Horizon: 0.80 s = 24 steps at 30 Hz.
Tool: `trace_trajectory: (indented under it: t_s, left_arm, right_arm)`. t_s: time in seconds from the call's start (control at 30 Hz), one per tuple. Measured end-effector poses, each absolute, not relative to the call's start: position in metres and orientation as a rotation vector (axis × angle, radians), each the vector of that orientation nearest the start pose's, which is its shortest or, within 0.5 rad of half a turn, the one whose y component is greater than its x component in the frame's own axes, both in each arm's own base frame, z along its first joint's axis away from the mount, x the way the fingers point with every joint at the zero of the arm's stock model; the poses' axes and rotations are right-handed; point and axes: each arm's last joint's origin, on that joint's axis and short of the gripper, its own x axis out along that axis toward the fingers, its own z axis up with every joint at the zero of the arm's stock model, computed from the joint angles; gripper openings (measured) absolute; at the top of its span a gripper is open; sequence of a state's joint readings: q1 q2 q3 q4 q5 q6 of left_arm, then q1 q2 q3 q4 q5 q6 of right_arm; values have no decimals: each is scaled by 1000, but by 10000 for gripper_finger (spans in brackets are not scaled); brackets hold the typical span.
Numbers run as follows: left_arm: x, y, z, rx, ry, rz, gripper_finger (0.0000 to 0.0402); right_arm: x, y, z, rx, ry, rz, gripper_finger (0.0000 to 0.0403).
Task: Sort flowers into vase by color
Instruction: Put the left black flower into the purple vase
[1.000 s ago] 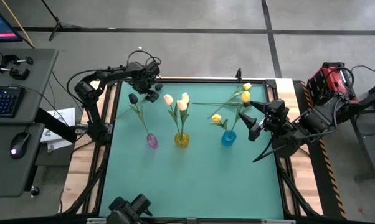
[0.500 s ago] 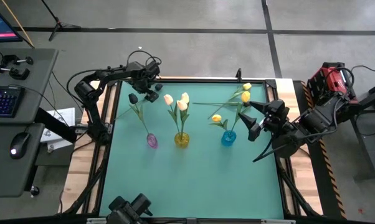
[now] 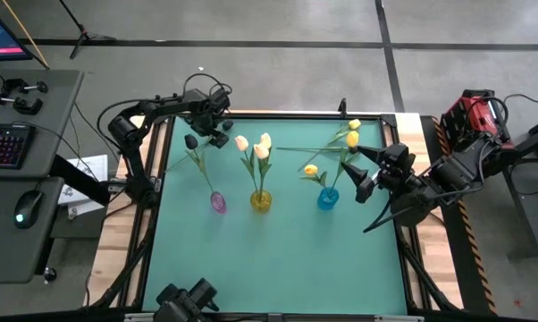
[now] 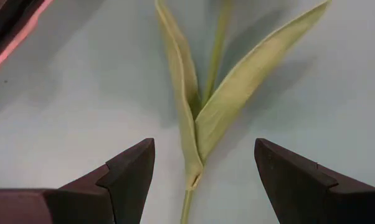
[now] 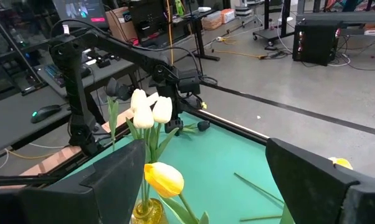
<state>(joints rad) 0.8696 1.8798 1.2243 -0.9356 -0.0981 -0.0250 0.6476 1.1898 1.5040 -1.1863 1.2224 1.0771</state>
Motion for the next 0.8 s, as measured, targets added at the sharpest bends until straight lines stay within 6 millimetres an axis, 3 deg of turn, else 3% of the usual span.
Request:
trace_trajectory:
  t_s: [0.4,0.53,0.7,0.8]
  left_arm:
    - [219,249,138,-641,1584,751,250]
    - [221,248,137,-623,1592,713,178]
    - [220,247,139,-620,1612,696,25]
    - [219,249,147,-587,1592,741,14]
  right_arm:
    - [165,91,422,322,168,-716,321]
    - [165,91,422,320,169,-716,321]
    - [165,91,422,314,172,-717,321]
    - [165,91,422,314,173,-717,321]
